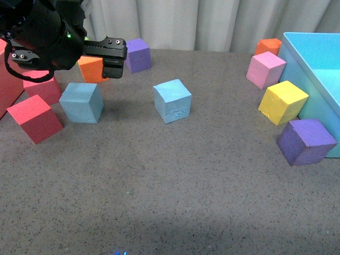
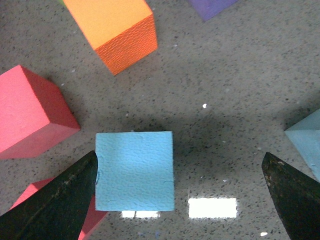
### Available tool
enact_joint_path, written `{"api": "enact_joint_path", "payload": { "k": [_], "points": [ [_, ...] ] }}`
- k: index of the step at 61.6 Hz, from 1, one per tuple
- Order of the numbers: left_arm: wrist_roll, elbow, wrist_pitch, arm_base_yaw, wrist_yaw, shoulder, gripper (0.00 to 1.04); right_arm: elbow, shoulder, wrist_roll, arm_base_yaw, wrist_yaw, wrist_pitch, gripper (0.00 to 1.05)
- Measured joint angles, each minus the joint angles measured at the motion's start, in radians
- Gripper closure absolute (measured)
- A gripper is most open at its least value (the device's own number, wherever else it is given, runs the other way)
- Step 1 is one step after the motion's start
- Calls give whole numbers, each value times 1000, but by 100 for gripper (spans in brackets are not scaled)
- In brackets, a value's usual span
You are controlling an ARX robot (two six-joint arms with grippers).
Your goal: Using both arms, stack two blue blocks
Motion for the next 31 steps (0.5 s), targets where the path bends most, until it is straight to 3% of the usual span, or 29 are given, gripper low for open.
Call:
{"api": "enact_joint_path", "payload": {
  "k": [31],
  "points": [
    [-29, 82, -135, 23, 4, 101, 7, 0, 0, 0, 0, 0, 0, 10]
  ]
}}
